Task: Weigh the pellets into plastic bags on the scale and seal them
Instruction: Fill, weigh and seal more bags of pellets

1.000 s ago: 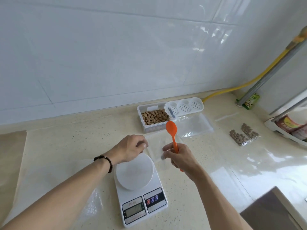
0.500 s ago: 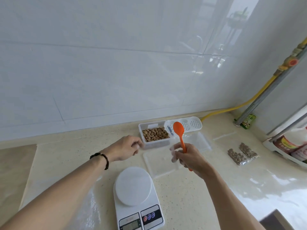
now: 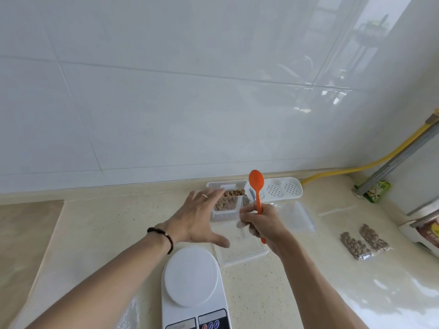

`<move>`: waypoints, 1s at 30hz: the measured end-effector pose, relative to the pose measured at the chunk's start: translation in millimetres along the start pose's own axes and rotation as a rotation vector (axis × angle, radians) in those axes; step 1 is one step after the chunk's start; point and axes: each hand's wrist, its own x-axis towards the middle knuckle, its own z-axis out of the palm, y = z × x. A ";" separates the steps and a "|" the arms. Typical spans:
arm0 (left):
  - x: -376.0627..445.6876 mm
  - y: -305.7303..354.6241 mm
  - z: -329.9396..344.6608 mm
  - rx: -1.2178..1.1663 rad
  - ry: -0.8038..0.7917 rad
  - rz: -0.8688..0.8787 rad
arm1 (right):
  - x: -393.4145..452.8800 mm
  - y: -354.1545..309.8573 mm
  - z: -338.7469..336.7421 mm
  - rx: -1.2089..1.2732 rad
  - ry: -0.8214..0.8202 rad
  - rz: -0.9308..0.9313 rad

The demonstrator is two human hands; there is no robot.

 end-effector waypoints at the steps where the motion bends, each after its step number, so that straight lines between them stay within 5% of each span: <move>1: 3.1 5.6 4.6 0.046 0.008 0.038 | 2.1 -1.7 4.5 -0.005 -0.010 -0.004; 9: 20.9 -5.9 9.7 -0.141 0.340 0.124 | 24.2 -7.3 18.8 -0.036 -0.031 -0.031; 22: 47.4 -79.2 26.3 0.019 0.301 -0.063 | 101.5 10.2 -8.3 -0.658 0.080 0.056; 30: 60.0 -93.8 35.3 -0.020 0.266 -0.098 | 116.2 20.8 -19.1 -0.453 0.443 -0.055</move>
